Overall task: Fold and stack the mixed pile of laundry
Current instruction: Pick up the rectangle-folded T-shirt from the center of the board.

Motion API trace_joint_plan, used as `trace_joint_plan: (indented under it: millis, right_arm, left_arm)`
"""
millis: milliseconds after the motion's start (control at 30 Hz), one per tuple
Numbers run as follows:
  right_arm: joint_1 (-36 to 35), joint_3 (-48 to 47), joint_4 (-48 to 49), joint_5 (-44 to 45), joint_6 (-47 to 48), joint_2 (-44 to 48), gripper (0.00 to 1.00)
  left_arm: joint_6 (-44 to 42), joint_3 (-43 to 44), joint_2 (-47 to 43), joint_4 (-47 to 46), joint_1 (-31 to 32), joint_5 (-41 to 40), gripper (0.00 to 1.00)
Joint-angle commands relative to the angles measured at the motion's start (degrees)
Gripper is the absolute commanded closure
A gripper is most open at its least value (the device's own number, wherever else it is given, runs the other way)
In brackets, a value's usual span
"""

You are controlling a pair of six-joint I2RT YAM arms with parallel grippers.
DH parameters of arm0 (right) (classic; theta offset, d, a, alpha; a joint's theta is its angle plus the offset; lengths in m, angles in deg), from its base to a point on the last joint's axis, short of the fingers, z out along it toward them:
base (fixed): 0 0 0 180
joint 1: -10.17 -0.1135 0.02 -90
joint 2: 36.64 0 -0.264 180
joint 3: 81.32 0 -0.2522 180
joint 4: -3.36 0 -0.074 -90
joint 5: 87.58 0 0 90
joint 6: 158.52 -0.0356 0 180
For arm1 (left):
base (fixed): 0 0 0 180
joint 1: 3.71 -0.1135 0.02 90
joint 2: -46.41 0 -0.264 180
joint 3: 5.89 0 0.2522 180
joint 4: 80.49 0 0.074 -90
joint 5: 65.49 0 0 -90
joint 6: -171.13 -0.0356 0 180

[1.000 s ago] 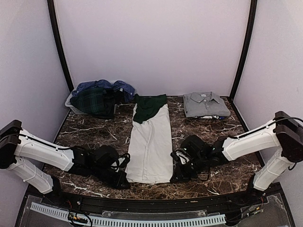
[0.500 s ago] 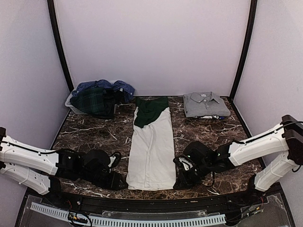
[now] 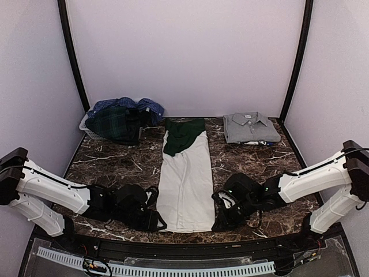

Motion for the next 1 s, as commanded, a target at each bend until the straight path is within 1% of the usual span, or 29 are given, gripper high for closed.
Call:
trace_joint_plan:
  millis: [0,67,100,133,167,200,233,300,367,467,600,667,700,800,867,967]
  right_arm:
    - [-0.41,0.60,0.55,-0.24,-0.50,0.12,1.00]
    - [-0.42,0.72,0.54,-0.45,-0.52,0.06,1.00]
    - [-0.43,0.81,0.59,-0.49,-0.52,0.20,1.00]
    - [-0.41,0.98,0.47,-0.51,-0.52,0.35,1.00]
    - [-0.46,1.26,0.46,-0.51,-0.60,0.68,1.00]
    - [-0.47,1.54,0.66,-0.50,-0.61,1.05,1.00]
    - [-0.70,1.84,0.92,-0.42,-0.67,1.58,1.00]
    - [-1.41,2.43,1.33,-0.28,-0.90,2.91,1.00]
    - [-2.85,2.75,2.12,-0.13,-1.47,4.10,1.00]
    - [-4.67,2.34,2.53,0.56,-1.92,5.26,1.00]
    - [-4.30,-0.38,-0.70,4.23,-0.40,8.17,1.00]
    - [-3.02,-2.12,-2.25,4.85,0.79,9.33,1.00]
    - [-2.20,-3.10,-2.86,5.07,1.44,9.89,1.00]
    - [1.29,-5.08,-4.13,5.34,4.16,10.64,1.00]
    - [4.15,-6.65,-4.88,5.02,6.74,9.96,1.00]
    - [9.05,-9.18,-5.38,4.05,10.74,7.95,1.00]
  left_arm:
    - [-0.20,-0.62,1.78,-0.23,-0.22,0.71,0.57]
    - [-0.35,0.27,2.47,1.85,-0.22,0.70,0.63]
    - [-0.43,0.57,2.94,3.11,-0.22,0.99,0.69]
    - [-0.32,0.64,3.05,3.35,-0.16,1.83,0.72]
    - [0.21,0.19,2.93,3.53,-0.03,2.35,0.79]
    - [0.45,-0.13,2.52,3.62,0.14,2.99,0.83]
    - [0.84,-0.94,1.30,3.65,0.59,3.19,0.90]
    - [0.81,-1.66,-1.00,5.81,1.45,3.16,0.98]
    - [0.51,-1.77,-3.54,7.61,2.42,3.14,1.00]
    - [-0.21,-1.58,-6.18,8.72,3.06,4.78,1.00]
    - [-2.23,1.09,-9.14,12.31,2.64,3.65,1.00]
    - [-2.98,2.29,-10.37,13.07,0.60,4.17,1.00]
    - [-3.62,2.74,-11.15,13.16,-1.38,4.49,1.00]
    - [-7.15,4.97,-12.21,14.22,-5.21,5.01,1.00]
    - [-10.01,6.89,-11.45,14.66,-9.66,5.60,1.00]
    - [-13.92,10.08,-8.82,15.00,-14.12,6.14,1.00]
